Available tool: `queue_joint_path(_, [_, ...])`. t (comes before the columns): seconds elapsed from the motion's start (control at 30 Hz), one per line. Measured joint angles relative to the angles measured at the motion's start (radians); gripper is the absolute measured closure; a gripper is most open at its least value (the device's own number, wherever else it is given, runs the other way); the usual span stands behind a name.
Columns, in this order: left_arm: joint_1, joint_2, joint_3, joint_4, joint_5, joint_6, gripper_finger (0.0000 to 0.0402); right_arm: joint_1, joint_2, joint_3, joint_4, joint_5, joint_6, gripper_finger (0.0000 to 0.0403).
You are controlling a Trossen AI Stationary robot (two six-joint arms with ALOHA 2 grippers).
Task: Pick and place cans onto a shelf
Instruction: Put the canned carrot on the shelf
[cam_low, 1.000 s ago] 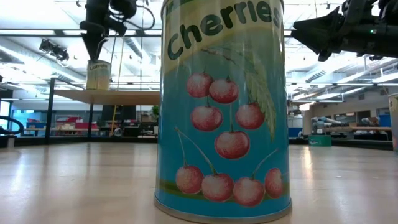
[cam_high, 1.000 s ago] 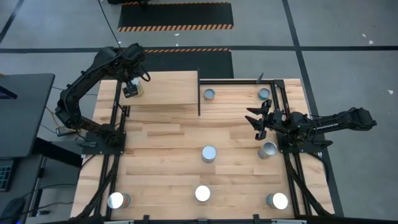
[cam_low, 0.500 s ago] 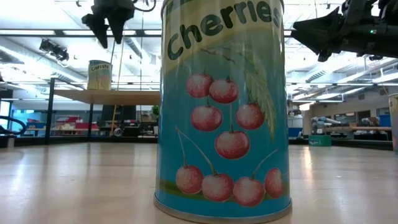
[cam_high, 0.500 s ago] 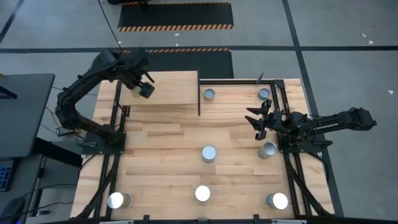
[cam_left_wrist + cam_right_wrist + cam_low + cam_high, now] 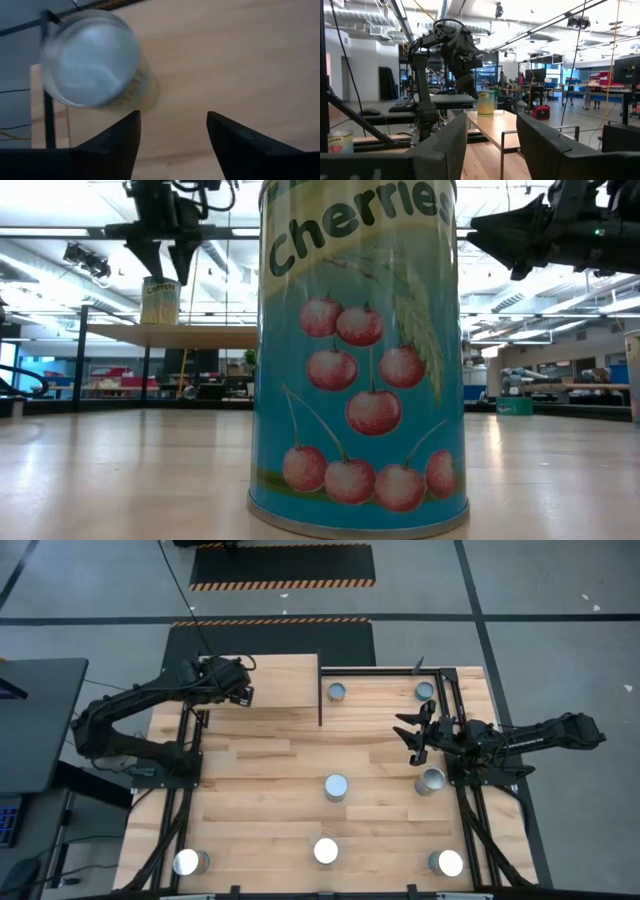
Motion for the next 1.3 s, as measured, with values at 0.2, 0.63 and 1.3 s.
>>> queue_joint_path(0.2, [0.063, -0.024, -0.045, 0.025, -0.012, 0.033, 0.0179, 0.000, 0.014, 0.000, 0.000, 0.000, 0.001, 0.0224])
queue_joint_path(0.63, [0.197, -0.024, -0.045, 0.093, -0.035, 0.191, 0.0180, 0.000, 0.026, 0.000, -0.001, 0.000, 0.036, 0.0224])
queue_joint_path(1.3, [0.075, -0.035, -0.245, 0.327, -0.085, 0.004, 0.0182, 0.000, 0.026, 0.000, -0.032, 0.000, 0.036, 0.0224])
